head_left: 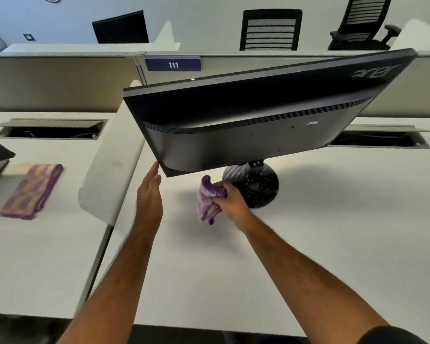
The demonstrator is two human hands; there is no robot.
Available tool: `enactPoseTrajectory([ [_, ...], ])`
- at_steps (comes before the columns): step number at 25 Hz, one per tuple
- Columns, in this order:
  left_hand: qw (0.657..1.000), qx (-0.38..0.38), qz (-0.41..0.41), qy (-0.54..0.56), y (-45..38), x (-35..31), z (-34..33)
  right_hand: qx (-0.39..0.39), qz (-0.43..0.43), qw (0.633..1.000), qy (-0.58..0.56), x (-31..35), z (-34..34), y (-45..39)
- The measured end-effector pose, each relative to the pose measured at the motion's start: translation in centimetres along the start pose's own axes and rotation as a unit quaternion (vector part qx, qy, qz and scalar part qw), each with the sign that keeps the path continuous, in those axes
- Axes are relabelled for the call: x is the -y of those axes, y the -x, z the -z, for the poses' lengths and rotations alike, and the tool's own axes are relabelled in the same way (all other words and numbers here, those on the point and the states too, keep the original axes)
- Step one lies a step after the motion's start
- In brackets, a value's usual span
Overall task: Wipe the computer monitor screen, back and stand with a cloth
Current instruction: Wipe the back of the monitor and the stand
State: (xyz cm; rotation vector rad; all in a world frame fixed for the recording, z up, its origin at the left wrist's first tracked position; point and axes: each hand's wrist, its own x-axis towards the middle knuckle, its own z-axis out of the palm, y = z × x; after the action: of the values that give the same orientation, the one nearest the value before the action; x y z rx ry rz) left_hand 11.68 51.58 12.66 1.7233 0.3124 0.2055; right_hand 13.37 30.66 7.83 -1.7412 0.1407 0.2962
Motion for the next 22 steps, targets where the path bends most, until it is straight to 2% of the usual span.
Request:
enactPoseTrajectory([
  [4, 0.999, 0.020, 0.024, -0.013, 1.8, 1.1, -1.6, -0.095, -0.023, 0.991, -0.097, -2.2, 6.5, 1.9],
  [10, 0.992, 0.059, 0.022, -0.111, 3.7, 1.4, -7.2, -0.233, -0.016, 0.965, -0.120, -4.8, 15.1, 4.2],
  [14, 0.960, 0.100, -0.079, -0.248, 5.9, -1.4, -11.0, -0.282, -0.008, 0.946, -0.159, -5.0, 19.7, 4.8],
  [20, 0.909, 0.164, -0.244, -0.294, 7.7, -8.8, -17.6, -0.284, -0.007, 0.939, -0.193, -5.1, 24.8, 4.7],
  [22, 0.871, 0.158, -0.337, -0.319, 8.1, -11.8, -19.4, -0.278, -0.009, 0.940, -0.199, -4.9, 25.7, 4.3],
])
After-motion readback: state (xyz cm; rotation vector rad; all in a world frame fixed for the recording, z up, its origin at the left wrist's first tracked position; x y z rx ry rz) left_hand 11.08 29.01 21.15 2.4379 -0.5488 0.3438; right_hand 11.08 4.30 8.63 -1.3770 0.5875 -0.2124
